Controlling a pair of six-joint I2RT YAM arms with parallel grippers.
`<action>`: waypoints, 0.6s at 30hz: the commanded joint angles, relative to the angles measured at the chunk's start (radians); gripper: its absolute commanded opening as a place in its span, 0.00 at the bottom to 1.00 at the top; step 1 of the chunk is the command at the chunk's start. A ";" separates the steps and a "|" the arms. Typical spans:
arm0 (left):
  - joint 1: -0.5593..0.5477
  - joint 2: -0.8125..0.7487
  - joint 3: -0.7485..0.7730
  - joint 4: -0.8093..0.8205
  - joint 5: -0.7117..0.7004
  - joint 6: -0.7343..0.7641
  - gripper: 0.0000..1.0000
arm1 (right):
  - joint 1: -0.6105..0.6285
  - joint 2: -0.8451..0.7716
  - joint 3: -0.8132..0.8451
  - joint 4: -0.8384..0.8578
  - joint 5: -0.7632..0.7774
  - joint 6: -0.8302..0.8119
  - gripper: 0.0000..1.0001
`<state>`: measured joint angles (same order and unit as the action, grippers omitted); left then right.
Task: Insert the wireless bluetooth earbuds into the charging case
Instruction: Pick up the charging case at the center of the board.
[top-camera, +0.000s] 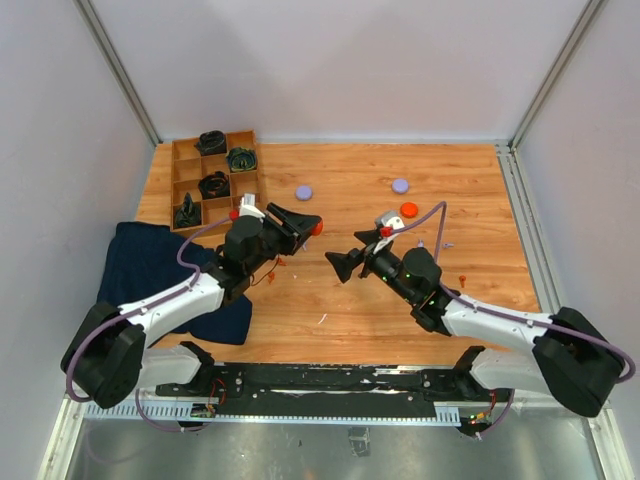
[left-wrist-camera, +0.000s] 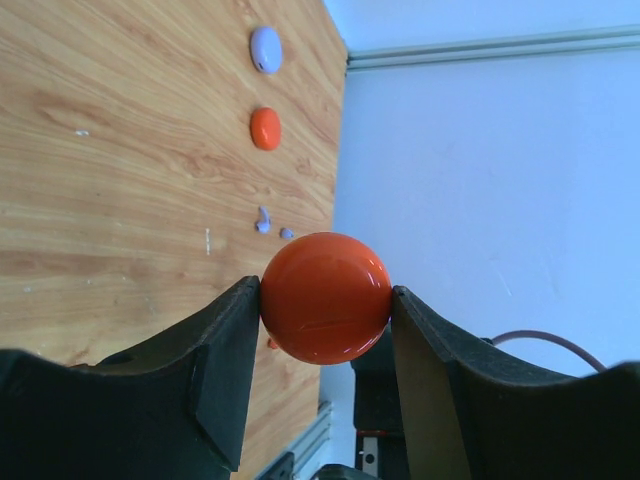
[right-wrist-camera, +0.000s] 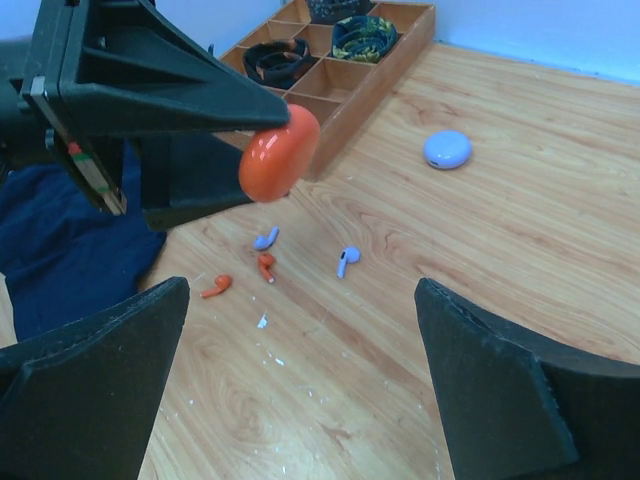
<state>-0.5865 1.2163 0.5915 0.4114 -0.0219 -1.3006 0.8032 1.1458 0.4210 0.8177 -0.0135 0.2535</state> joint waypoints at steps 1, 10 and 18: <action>-0.035 -0.007 -0.027 0.093 -0.051 -0.074 0.47 | 0.066 0.075 0.057 0.189 0.094 -0.052 0.95; -0.084 -0.008 -0.036 0.115 -0.085 -0.104 0.46 | 0.137 0.222 0.097 0.331 0.222 -0.101 0.81; -0.100 -0.015 -0.046 0.121 -0.105 -0.119 0.46 | 0.164 0.298 0.135 0.409 0.313 -0.141 0.69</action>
<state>-0.6720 1.2167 0.5568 0.4927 -0.0917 -1.4067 0.9443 1.4220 0.5076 1.1294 0.2188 0.1513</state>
